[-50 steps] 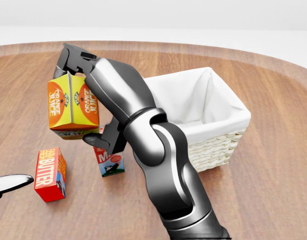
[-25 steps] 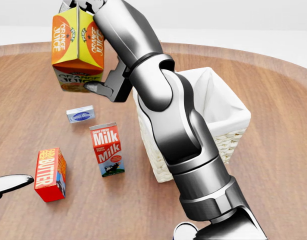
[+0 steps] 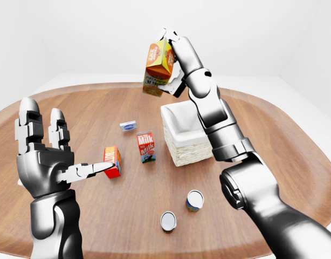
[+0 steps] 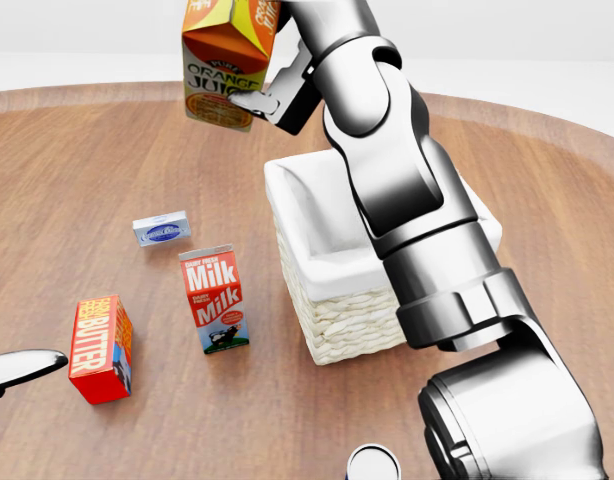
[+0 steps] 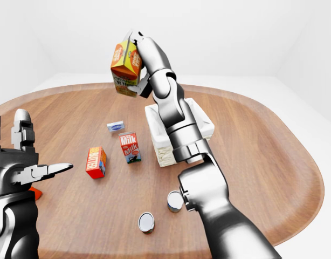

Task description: Pick up the orange juice, and put it in the basket.

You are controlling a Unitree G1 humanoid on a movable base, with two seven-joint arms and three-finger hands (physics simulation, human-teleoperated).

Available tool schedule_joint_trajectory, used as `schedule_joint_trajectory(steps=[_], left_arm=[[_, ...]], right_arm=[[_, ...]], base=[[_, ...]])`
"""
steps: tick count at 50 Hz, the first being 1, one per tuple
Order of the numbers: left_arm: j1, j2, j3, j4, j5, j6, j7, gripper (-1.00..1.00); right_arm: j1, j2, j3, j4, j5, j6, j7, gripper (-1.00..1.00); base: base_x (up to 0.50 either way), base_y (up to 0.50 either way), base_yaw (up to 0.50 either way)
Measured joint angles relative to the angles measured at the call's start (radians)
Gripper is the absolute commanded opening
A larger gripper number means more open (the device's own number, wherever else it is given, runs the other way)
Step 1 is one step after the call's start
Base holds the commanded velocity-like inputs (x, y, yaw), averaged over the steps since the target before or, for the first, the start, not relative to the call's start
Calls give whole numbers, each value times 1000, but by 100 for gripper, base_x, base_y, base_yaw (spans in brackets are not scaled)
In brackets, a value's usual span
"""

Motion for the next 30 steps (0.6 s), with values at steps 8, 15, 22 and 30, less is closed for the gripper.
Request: schedule_joint_trajectory(steps=[8,15,22,30], left_arm=[[2,-1,-1,-1,0,0,0,100],[3,-2,0,-2,-1,0,-1,100],[4,-2,2,0,-4,0,-2,100],[3,-1,2,2,-4,0,-1,100]], right_arm=[[-43,-34,-13,95,23,0,-26,-100],[-85,-64,-25,196,41,0,-52,-100],[-121,-88,-35,296,54,-1,-78,-100],[-143,-111,-43,378,62,-9,-100,-100]], base=[[0,0,0],[0,0,0],[0,0,0],[0,0,0]])
